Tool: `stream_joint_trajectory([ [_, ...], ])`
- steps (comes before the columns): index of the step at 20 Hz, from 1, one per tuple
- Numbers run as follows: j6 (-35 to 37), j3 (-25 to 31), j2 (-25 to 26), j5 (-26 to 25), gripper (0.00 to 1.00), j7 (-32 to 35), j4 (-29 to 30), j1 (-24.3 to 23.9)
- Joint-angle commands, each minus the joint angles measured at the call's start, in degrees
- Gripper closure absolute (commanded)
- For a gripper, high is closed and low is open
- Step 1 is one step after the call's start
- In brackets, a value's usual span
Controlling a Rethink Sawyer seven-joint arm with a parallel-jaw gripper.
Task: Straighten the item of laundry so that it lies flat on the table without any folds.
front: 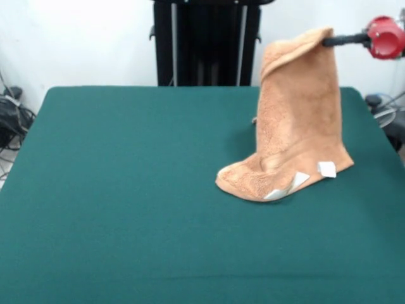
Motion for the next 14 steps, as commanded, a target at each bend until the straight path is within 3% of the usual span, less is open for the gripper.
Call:
stream_joint_trajectory([
  [1, 3.39, 1.56, 0.07, 10.23, 1.0, 19.75, -14.18, -6.09],
  [7, 7.44, -1.66, 0.83, 15.44, 1.0, 24.25, -24.05, -13.32],
  [14, 18.79, -12.05, 3.93, 21.73, 1.0, 34.57, -35.08, -19.93],
])
